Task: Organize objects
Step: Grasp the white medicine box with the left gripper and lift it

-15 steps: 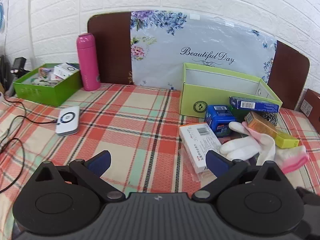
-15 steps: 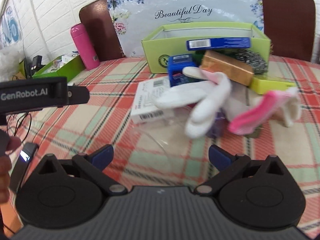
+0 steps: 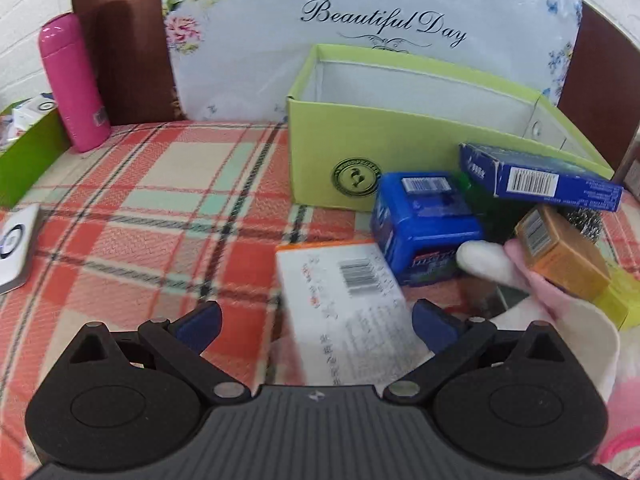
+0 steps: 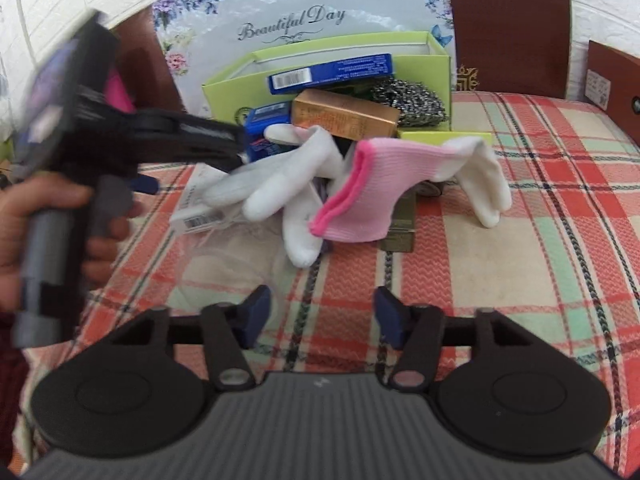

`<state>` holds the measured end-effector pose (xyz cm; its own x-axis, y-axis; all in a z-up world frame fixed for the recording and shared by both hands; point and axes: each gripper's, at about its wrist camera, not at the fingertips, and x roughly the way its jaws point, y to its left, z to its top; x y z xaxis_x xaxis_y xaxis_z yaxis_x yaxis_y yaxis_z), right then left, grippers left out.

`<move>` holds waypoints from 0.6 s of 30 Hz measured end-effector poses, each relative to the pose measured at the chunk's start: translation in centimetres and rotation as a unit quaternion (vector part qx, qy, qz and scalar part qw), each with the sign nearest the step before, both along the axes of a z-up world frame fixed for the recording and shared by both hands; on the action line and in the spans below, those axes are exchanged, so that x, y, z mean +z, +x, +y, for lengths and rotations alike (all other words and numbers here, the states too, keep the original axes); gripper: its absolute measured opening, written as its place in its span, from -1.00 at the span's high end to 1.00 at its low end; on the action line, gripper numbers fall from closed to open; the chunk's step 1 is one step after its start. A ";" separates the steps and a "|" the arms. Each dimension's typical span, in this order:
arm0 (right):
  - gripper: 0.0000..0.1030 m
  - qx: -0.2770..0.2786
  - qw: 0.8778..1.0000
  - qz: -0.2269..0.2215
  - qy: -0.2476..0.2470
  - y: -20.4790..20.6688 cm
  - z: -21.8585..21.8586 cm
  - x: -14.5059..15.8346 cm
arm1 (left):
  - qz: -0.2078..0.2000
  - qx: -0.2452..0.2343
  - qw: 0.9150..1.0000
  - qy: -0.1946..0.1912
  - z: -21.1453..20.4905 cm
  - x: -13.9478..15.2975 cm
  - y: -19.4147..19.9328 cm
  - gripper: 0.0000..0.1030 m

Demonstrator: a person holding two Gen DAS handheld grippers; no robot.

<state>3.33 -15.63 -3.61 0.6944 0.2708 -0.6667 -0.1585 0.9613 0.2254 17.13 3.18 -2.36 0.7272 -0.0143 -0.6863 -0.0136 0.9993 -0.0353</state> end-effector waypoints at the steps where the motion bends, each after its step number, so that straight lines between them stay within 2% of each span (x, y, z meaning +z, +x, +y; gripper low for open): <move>1: -0.70 0.003 1.000 -0.015 -0.003 -0.2 0.4 0.3 | 0.012 -0.014 1.000 -0.018 0.3 -0.2 0.1 -0.73; 2: -0.70 0.011 0.999 -0.031 -0.018 -0.4 1.1 0.5 | 0.021 -0.032 0.998 -0.047 0.8 -0.1 0.0 -0.46; 4: -0.73 0.033 0.998 -0.043 -0.034 -0.3 2.5 0.8 | 0.030 -0.037 0.997 -0.056 1.4 0.4 -0.9 -0.44; 7: -1.00 0.040 0.998 -0.038 -0.003 0.2 4.1 1.0 | 0.006 -0.041 0.999 -0.033 2.2 1.5 -3.6 -0.42; 9: -1.00 0.040 0.998 -0.043 -0.029 0.9 5.6 0.6 | -0.003 -0.034 0.999 -0.042 3.4 2.3 -5.5 -0.42; 10: -0.97 0.035 0.997 -0.047 -0.048 1.2 6.0 0.3 | 0.001 -0.030 0.999 -0.045 4.0 2.5 -6.2 -0.42; 12: -0.34 0.026 0.996 -0.047 -0.071 1.7 6.2 -0.7 | 0.012 -0.024 0.999 -0.046 5.1 2.8 -7.8 -0.42; 13: -0.26 0.027 0.997 -0.033 -0.057 1.7 5.7 -0.9 | 0.019 -0.028 0.998 -0.046 5.5 2.8 -8.4 -0.42; 15: -0.26 0.033 0.999 -0.026 -0.027 1.2 4.0 -0.8 | 0.036 -0.046 0.997 -0.050 5.8 2.4 -9.4 -0.42; 18: -0.26 0.051 0.998 -0.023 -0.026 -0.8 1.9 -0.5 | 0.057 -0.061 0.996 -0.033 5.2 1.1 -10.8 -0.47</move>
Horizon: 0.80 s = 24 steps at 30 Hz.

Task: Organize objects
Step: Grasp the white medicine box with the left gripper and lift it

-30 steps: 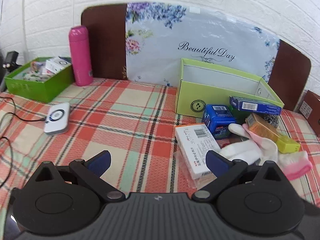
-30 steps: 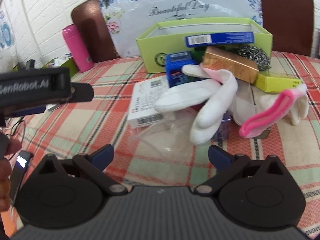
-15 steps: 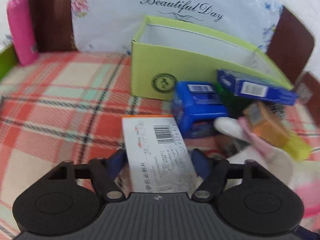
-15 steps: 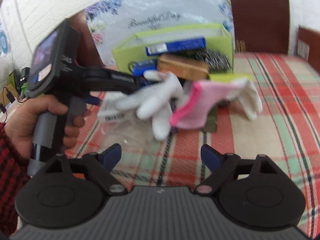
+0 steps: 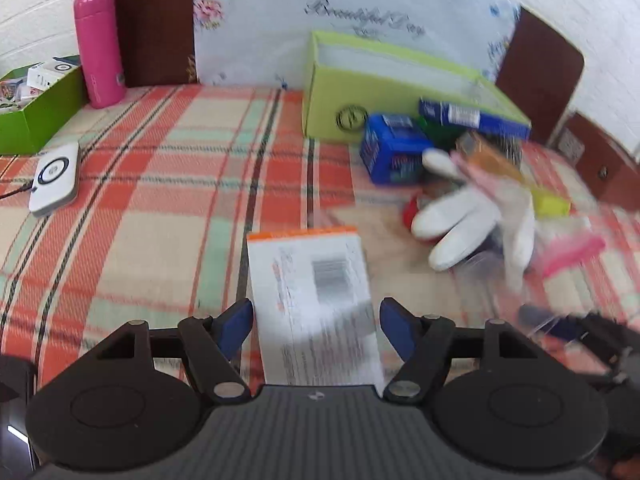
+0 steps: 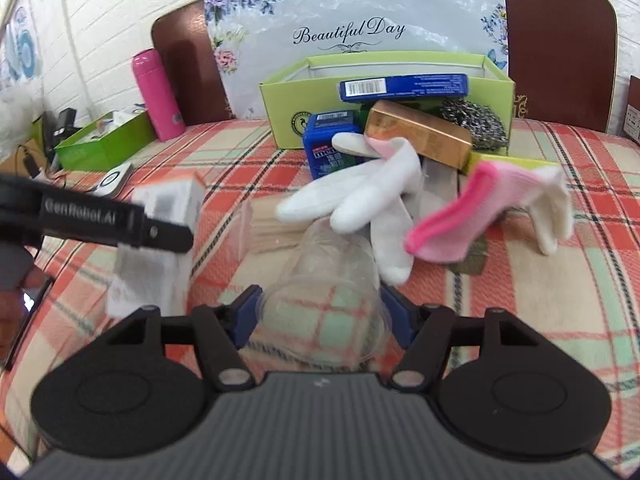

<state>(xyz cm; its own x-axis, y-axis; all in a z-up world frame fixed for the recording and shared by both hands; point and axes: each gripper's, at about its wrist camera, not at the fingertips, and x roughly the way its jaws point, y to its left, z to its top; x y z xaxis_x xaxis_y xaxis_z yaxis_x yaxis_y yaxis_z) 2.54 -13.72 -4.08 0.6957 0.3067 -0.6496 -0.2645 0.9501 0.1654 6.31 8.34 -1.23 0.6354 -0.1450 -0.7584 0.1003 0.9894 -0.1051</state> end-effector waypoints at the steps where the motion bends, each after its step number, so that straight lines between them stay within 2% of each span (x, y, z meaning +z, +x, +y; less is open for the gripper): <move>1: -0.27 -0.001 1.000 0.003 -0.002 -0.5 -0.6 0.1 | 0.005 0.000 1.000 0.020 -0.4 -0.6 -0.3 -0.51; 3: -0.27 -0.006 1.000 0.005 -0.004 -1.1 -1.6 0.3 | 0.006 0.005 0.999 0.045 -0.8 -1.4 -1.1 -0.72; 5: -0.31 -0.023 1.000 -0.002 0.005 -1.4 -1.9 0.4 | 0.010 0.009 0.999 0.042 -0.7 -1.7 -1.5 -0.73; 7: -0.60 -0.035 0.999 -0.011 0.003 -1.4 -1.6 0.5 | 0.016 0.017 0.999 0.044 -0.6 -1.9 -1.7 -0.73; 8: -0.69 -0.037 0.999 -0.014 0.000 -1.5 -1.3 0.5 | 0.014 0.019 0.999 0.049 -0.7 -1.9 -1.7 -0.74; 10: -0.70 -0.031 0.999 -0.023 -0.012 -1.4 -0.6 0.4 | 0.012 0.025 0.998 0.061 -0.9 -2.3 -1.5 -0.77; 12: -0.68 -0.031 0.999 -0.023 -0.028 -1.4 -0.1 0.2 | 0.022 0.039 0.996 0.072 -0.9 -2.8 -1.3 -0.76; 13: -0.50 -0.025 0.999 -0.020 -0.032 -1.4 -0.1 0.1 | 0.023 0.040 0.997 0.069 -0.8 -3.0 -1.3 -0.69; 14: -0.26 -0.013 0.999 -0.012 -0.029 -1.3 -0.2 -0.1 | 0.017 0.037 0.998 0.056 -0.7 -3.1 -1.5 -0.50; 15: -0.26 -0.002 1.000 -0.001 -0.025 -1.3 -0.3 -0.2 | 0.008 0.035 0.998 0.050 -0.6 -2.9 -1.8 -0.33; 20: -0.26 0.030 0.999 -0.017 -0.007 -2.5 -0.9 1.6 | 0.004 0.030 0.999 0.022 -0.4 -1.3 -2.3 -0.33; 24: -0.25 0.059 0.997 -0.047 0.024 -3.0 -1.5 4.9 | -0.045 0.009 0.999 0.005 -0.9 2.1 -2.9 -0.33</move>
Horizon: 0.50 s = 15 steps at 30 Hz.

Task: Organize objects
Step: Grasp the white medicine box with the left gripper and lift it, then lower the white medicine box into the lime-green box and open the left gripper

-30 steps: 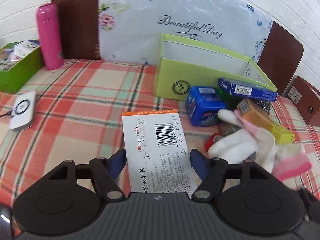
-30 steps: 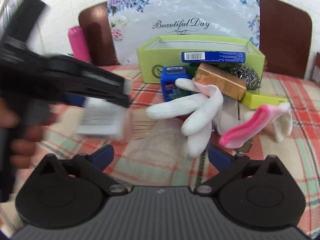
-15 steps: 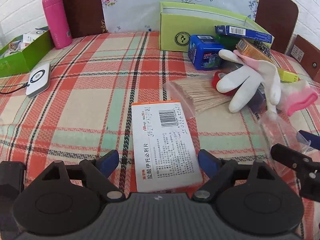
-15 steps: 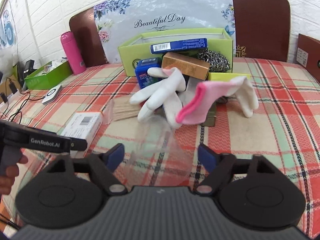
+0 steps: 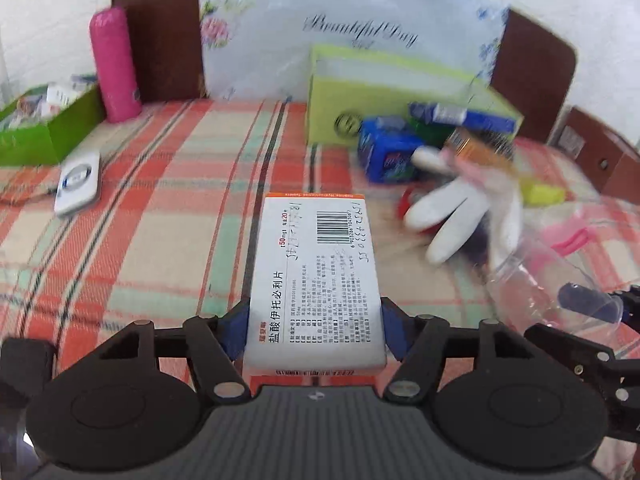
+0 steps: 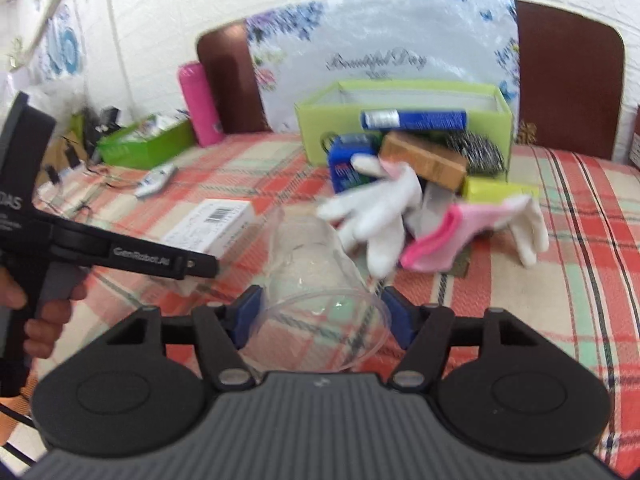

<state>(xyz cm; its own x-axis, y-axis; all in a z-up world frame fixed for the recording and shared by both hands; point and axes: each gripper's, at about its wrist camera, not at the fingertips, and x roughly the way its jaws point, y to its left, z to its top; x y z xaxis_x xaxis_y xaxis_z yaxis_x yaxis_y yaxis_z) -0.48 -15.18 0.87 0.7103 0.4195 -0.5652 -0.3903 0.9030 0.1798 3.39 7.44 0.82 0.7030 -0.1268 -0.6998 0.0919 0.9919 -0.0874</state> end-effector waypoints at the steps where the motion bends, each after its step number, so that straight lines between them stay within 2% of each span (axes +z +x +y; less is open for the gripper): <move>1: -0.25 0.003 1.000 -0.013 0.005 0.1 -0.2 1.0 | -0.012 -0.006 1.000 -0.007 -0.1 1.0 0.1 -0.33; 5: -0.25 0.000 0.998 -0.061 0.014 1.9 -0.8 4.4 | -0.060 -0.026 0.997 -0.026 -0.8 4.8 1.8 -0.33; 9: -0.26 -0.022 0.994 -0.110 -0.015 5.7 -0.8 6.6 | -0.099 -0.038 0.994 -0.028 -2.1 7.6 4.8 -0.33; 12: -0.26 -0.045 0.991 -0.119 -0.037 10.0 -1.1 6.8 | -0.110 -0.034 0.993 -0.038 -2.7 8.9 8.2 -0.33; 15: -0.26 -0.069 0.990 -0.108 -0.053 14.9 -1.6 6.0 | -0.111 -0.033 0.992 -0.050 -3.4 9.5 12.3 -0.33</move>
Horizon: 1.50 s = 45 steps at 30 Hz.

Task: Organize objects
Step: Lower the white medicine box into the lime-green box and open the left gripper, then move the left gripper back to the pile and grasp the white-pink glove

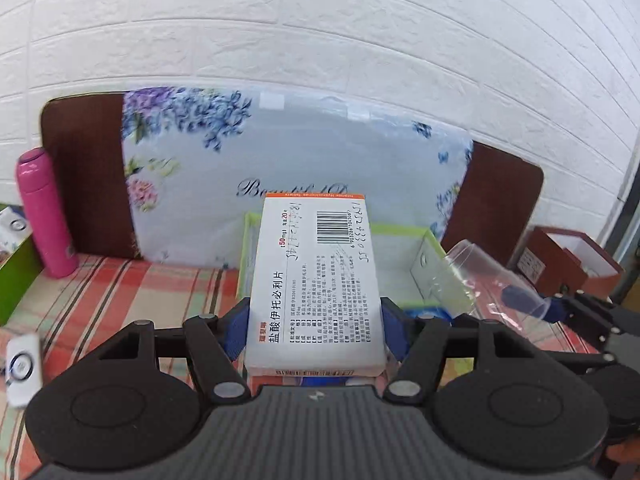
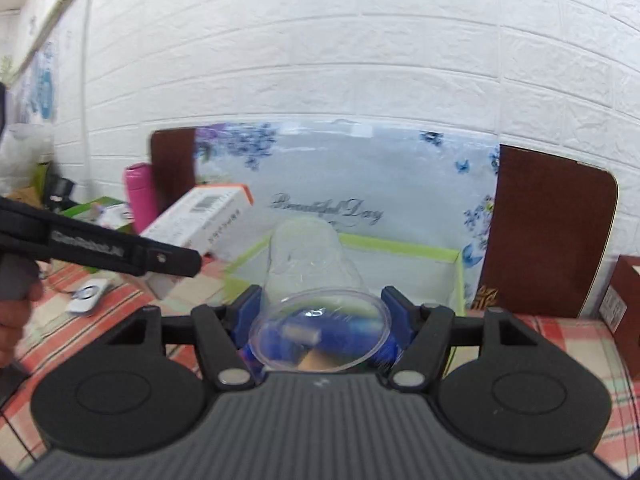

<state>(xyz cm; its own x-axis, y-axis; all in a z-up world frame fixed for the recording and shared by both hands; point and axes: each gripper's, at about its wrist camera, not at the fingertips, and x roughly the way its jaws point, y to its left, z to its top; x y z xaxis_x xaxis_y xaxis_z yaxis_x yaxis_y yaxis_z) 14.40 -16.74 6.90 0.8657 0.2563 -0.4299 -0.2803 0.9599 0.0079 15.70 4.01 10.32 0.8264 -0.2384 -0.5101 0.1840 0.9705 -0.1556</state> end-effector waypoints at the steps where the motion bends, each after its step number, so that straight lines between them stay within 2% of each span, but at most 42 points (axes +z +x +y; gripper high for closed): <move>1: -0.26 -0.006 1.000 0.006 -0.003 1.5 -0.2 -0.3 | -0.001 0.008 1.000 0.004 -0.3 -0.1 1.7 -0.33; 4: -0.26 -0.018 0.999 0.037 -0.010 6.5 -0.6 -1.9 | 0.019 0.020 1.000 0.011 -0.7 -1.3 6.0 -0.33; 8: -0.26 -0.025 0.997 0.074 -0.007 11.5 -0.6 -4.3 | 0.067 0.031 0.997 -0.010 -0.2 -3.8 10.8 -0.33; 11: -0.27 -0.021 0.995 0.099 -0.003 14.3 -0.2 -5.9 | 0.069 0.043 0.997 -0.011 0.0 -4.9 12.6 -0.34; 13: -0.30 -0.007 0.992 0.123 -0.009 15.8 0.3 -7.1 | 0.065 0.060 0.996 -0.014 0.3 -5.3 13.1 -0.66; 14: -0.41 0.002 0.990 0.139 -0.020 16.3 0.8 -7.7 | 0.066 0.068 0.995 -0.012 0.4 -5.4 13.2 -0.78; 16: -0.58 0.012 0.989 0.148 -0.026 16.4 1.1 -8.3 | 0.053 0.065 0.996 -0.014 0.7 -5.4 12.7 -0.78; 17: -0.79 0.019 0.990 0.141 -0.024 16.1 1.1 -8.1 | 0.049 0.060 0.997 -0.015 0.8 -5.3 12.4 -0.78; 19: -0.95 0.012 0.993 0.114 -0.024 15.2 0.5 -7.2 | 0.048 0.056 0.997 -0.014 0.9 -5.2 12.0 -0.78; 22: -0.98 -0.020 0.996 0.083 -0.011 13.7 -0.9 -5.1 | 0.047 0.053 0.997 -0.004 0.5 -4.7 10.5 -0.78; 27: -1.00 -0.047 0.997 0.044 0.031 8.9 -3.6 -2.3 | 0.037 0.038 0.998 -0.019 -0.4 -3.5 6.4 -0.78; 30: -1.00 -0.052 0.998 0.029 0.037 5.3 -4.4 -1.7 | 0.043 0.040 0.998 0.004 -1.7 -3.1 3.7 -0.78; 35: -1.00 -0.057 0.997 0.010 0.047 -0.9 -5.3 -2.7 | 0.036 0.034 0.999 0.007 -2.7 -3.7 -1.4 -0.78; 40: -1.00 -0.057 0.996 0.023 0.057 -6.2 -6.1 -5.0 | 0.068 0.026 0.997 0.002 -3.4 -6.1 -5.1 -0.78; 45: -1.00 -0.068 0.996 0.037 0.045 -9.5 -6.2 -7.2 | 0.103 0.021 0.994 -0.002 -4.1 -8.5 -7.4 -0.78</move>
<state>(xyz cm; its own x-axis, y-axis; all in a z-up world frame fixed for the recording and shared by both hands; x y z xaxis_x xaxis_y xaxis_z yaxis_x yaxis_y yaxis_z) 4.90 -22.91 -0.27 0.8614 0.1791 -0.4752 -0.1431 0.9834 0.1113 8.35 -0.06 1.80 0.7135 -0.2075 -0.6692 0.1063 0.9762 -0.1893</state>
